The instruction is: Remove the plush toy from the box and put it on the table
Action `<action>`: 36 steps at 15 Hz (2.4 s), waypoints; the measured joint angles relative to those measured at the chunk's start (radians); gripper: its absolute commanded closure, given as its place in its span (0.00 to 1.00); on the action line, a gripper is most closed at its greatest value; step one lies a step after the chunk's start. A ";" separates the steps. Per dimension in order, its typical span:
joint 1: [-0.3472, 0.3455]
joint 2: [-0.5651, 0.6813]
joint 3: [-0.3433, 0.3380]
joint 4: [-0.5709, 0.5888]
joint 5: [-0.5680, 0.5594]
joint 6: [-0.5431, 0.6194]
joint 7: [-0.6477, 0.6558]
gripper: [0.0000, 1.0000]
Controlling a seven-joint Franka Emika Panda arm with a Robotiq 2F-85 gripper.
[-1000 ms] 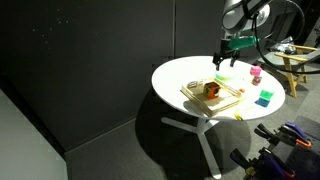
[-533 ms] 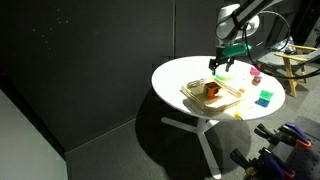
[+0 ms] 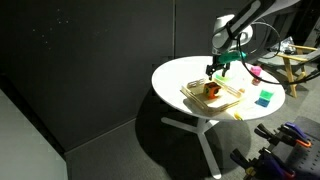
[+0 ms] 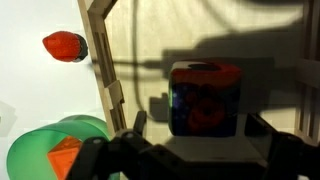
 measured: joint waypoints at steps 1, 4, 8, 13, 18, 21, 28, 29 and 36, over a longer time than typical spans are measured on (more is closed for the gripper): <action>0.001 0.009 0.001 0.001 0.000 0.006 0.000 0.00; 0.005 0.031 0.002 0.002 0.000 0.022 0.000 0.00; 0.010 0.058 0.005 0.004 0.000 0.035 -0.001 0.00; 0.011 0.082 0.007 0.009 0.000 0.048 -0.004 0.00; 0.011 0.108 0.007 0.020 0.000 0.056 -0.005 0.00; 0.011 0.123 0.007 0.029 0.000 0.056 -0.005 0.25; 0.014 0.135 0.004 0.048 0.000 0.044 -0.002 0.67; 0.017 0.134 0.000 0.051 0.000 0.039 0.000 0.73; 0.057 0.077 -0.048 0.054 -0.001 -0.044 0.059 0.85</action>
